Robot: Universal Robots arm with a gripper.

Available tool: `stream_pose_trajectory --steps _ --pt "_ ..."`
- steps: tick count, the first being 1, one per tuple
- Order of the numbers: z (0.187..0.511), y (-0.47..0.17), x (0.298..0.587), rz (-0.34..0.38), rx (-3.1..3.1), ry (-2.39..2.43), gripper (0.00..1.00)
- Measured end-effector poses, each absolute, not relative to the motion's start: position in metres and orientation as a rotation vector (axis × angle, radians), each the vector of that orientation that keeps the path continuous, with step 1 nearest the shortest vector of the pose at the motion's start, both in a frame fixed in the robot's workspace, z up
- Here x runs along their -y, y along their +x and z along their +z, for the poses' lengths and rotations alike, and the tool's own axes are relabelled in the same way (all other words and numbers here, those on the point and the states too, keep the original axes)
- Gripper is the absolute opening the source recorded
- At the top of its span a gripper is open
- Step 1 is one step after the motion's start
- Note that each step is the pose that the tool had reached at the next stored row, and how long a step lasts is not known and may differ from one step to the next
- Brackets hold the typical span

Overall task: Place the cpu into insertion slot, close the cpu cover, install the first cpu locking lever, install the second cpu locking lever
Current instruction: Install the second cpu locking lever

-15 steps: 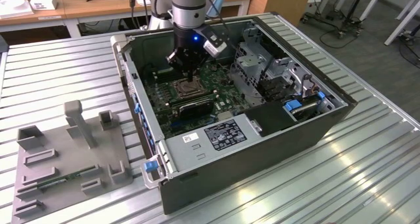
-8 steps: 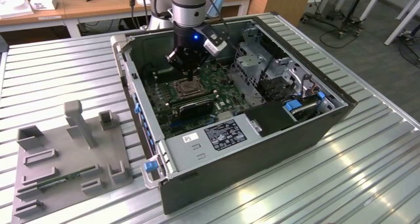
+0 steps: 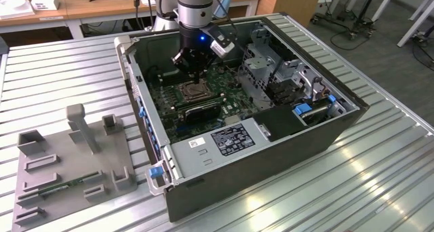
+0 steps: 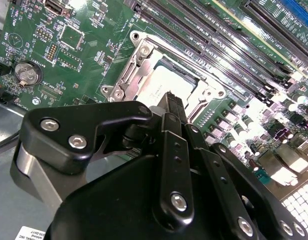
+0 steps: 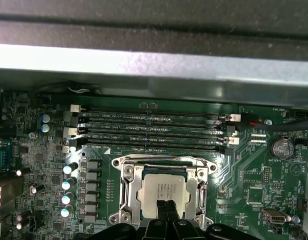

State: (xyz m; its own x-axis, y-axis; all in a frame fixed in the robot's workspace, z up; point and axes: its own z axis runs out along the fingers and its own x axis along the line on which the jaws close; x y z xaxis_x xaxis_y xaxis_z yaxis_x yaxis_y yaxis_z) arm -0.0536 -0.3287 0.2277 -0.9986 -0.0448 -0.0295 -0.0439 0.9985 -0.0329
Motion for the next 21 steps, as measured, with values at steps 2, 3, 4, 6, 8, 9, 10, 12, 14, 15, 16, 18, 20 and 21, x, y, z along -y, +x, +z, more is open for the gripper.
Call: stream_pose_trajectory --steps 2,3,4,6,8,9,10,12,14,15,16,18,20,21 --pt "0.2283 -0.0536 0.3288 -0.051 -3.110 -0.069 0.11" --pt "0.2289 -0.0536 0.3288 -0.051 -3.110 -0.069 0.11" --pt "0.2296 -0.0536 0.3287 -0.050 -3.110 -0.069 0.11" --pt "0.2315 -0.0536 0.3287 -0.050 -3.110 -0.069 0.11" --pt "0.2331 -0.0535 0.3287 -0.050 -3.110 -0.069 0.11" --pt "0.2340 -0.0535 0.3287 -0.050 -3.110 -0.069 0.11" --pt "0.2347 -0.0535 0.3287 -0.050 -3.110 -0.069 0.11" --pt "0.2350 -0.0535 0.3287 -0.050 -3.110 -0.069 0.11" --pt "0.2350 -0.0535 0.3287 -0.050 -3.110 -0.069 0.11" --pt "0.2351 -0.0535 0.3288 -0.050 -3.111 -0.069 0.11" --pt "0.2353 -0.0535 0.3292 -0.050 -3.111 -0.069 0.11" --pt "0.2351 -0.0535 0.3308 -0.050 -3.111 -0.069 0.11" --pt "0.2354 -0.0535 0.3326 -0.050 -3.111 -0.069 0.11" --pt "0.2357 -0.0535 0.3335 -0.050 -3.111 -0.069 0.11"
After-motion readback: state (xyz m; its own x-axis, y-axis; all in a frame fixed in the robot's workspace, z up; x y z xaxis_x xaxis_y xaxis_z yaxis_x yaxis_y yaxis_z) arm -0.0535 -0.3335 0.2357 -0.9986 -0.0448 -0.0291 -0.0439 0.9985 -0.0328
